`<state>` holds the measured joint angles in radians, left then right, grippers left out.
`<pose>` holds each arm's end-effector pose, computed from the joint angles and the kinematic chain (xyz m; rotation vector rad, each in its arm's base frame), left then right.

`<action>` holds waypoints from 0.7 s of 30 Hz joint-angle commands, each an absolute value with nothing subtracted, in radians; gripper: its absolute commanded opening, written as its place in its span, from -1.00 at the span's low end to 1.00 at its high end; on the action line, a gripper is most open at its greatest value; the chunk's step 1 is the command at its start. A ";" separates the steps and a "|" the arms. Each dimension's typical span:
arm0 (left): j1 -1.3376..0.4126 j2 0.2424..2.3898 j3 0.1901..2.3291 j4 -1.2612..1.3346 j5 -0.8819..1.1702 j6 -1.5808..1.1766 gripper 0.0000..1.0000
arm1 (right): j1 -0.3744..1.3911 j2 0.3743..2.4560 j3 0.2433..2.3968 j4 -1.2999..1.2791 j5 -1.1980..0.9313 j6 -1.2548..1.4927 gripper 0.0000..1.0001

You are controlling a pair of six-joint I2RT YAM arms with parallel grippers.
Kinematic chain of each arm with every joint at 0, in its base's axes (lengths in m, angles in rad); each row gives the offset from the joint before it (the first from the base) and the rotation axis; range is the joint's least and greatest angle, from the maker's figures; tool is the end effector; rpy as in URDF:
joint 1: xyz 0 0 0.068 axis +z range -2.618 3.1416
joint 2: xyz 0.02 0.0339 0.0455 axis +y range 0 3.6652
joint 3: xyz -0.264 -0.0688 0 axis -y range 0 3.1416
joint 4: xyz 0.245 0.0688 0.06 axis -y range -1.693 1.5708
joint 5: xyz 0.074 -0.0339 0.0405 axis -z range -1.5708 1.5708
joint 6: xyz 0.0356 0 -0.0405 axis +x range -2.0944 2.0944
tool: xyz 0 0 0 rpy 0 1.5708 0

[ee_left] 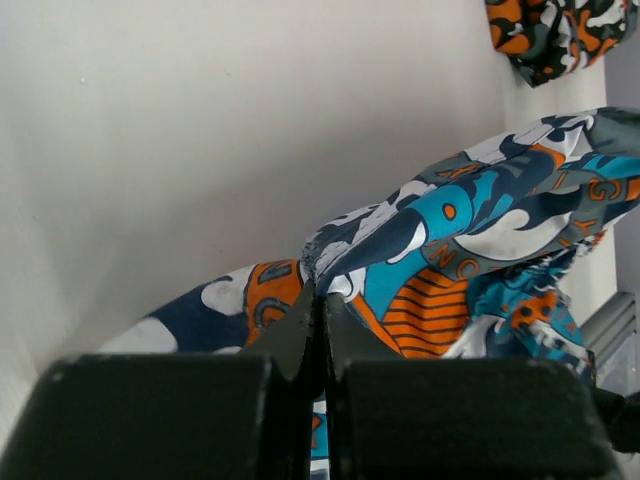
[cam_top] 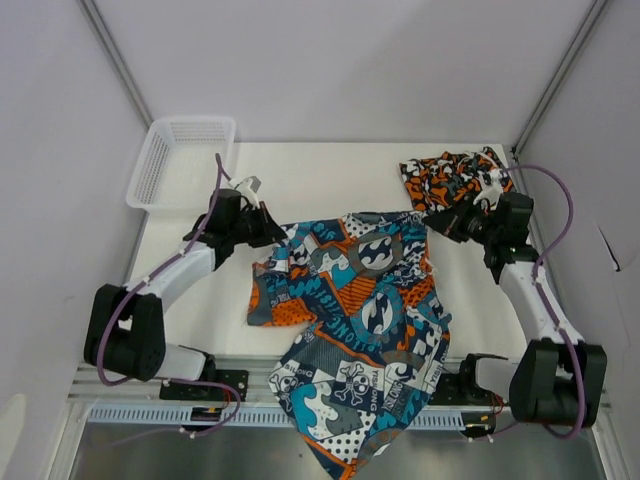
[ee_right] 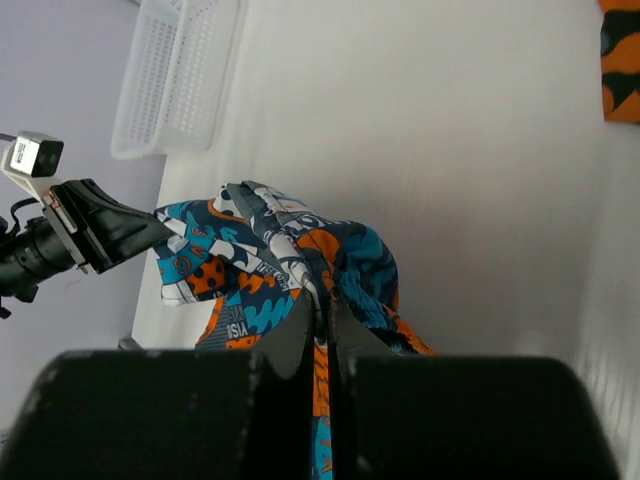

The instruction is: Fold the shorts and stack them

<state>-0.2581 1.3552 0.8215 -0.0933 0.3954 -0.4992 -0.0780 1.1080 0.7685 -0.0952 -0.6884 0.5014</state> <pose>0.2783 -0.0877 0.2357 -0.0425 2.2742 -0.8481 0.2462 0.0034 0.2820 0.1312 2.0218 0.9570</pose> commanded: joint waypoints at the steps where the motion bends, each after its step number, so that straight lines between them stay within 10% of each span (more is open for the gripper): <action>1: -0.262 1.393 0.882 0.037 0.365 -0.471 -1.00 | -0.084 1.219 0.822 0.163 -0.718 0.514 -1.00; 10: -0.261 1.543 1.129 -0.185 0.177 -0.301 -0.93 | -0.054 1.540 1.000 0.264 -0.658 0.537 -1.00; 13: -0.261 1.638 1.256 -0.297 0.022 -0.252 -0.46 | -0.018 1.666 1.124 0.232 -0.575 0.509 -1.00; 16: -0.259 1.756 1.479 -0.443 -0.236 -0.241 0.82 | -0.003 1.806 1.251 0.233 -0.512 0.523 -1.00; 19: -0.261 1.865 1.625 -0.594 -0.413 -0.256 0.98 | 0.031 1.925 1.391 0.169 -0.433 0.515 -0.96; 21: -0.262 1.878 1.670 -0.624 -0.461 -0.281 0.99 | 0.038 1.960 1.437 0.134 -0.393 0.511 -0.53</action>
<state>-0.2596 1.8656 1.5803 -0.4698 -0.2371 -0.2798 0.0219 1.9144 1.3422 0.1608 -0.5014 0.5282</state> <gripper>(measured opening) 0.990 0.094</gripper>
